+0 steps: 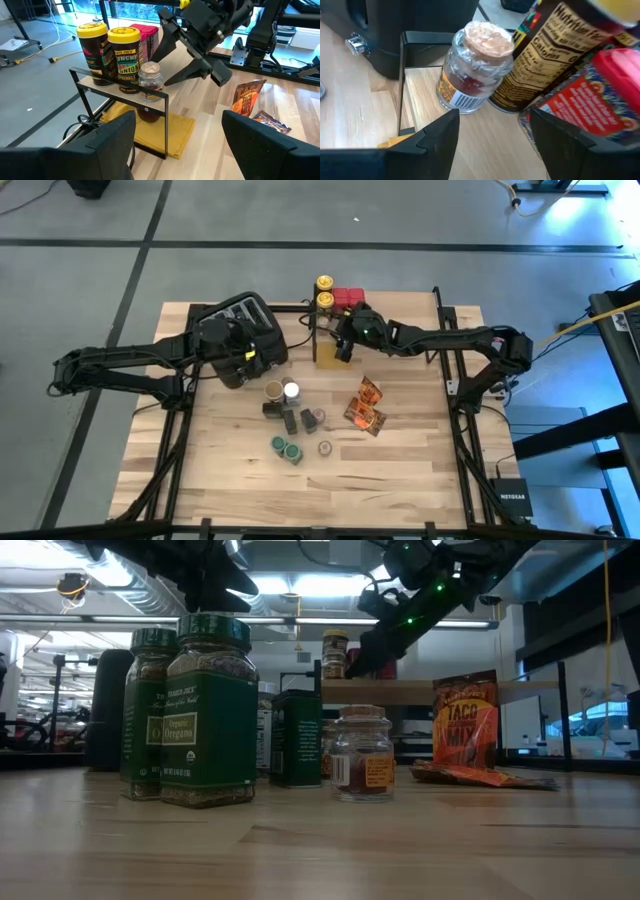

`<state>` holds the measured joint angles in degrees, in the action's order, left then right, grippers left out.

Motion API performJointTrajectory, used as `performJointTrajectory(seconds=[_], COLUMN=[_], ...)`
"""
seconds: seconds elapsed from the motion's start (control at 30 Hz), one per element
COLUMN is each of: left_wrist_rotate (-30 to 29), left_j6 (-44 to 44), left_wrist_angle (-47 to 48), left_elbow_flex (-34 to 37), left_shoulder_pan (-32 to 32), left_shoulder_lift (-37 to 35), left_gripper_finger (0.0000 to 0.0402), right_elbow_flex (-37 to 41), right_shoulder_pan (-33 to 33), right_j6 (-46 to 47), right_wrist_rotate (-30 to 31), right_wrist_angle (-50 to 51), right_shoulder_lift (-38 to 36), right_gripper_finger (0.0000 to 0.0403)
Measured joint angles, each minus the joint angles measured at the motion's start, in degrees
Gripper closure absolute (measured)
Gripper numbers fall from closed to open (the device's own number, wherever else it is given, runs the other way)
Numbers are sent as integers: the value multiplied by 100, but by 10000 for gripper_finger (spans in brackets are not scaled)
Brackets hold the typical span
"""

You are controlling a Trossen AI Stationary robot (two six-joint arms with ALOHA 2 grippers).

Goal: Shelf spices
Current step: Put the brown seasoning bottle on the shelf

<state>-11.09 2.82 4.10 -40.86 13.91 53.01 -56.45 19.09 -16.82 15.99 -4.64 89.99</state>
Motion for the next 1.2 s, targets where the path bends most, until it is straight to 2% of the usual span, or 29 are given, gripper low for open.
performJointTrajectory(seconds=[0.23, 0.33, 0.53, 0.87, 1.2], left_wrist_rotate=[0, 0, 0, 0, 0], left_j6=[6, 8, 17, 93, 95], left_wrist_angle=[4, 2, 0, 0, 2], left_elbow_flex=[0, 0, 0, 0, 0], left_shoulder_pan=[0, -2, 0, 0, 0], left_shoulder_lift=[0, 0, 0, 0, 0], left_gripper_finger=[112, 112, 112, 112, 112], right_elbow_flex=[0, 0, 0, -2, 0], right_shoulder_pan=[-264, -629, -1548, -2932, -3654], right_j6=[254, 285, 842, 1526, 1789], right_wrist_rotate=[-45, -78, -548, -1895, -2109], right_wrist_angle=[341, 478, 472, 467, 245], right_shoulder_lift=[-261, -396, -452, 339, 1200], right_gripper_finger=[155, 155, 155, 155, 155])
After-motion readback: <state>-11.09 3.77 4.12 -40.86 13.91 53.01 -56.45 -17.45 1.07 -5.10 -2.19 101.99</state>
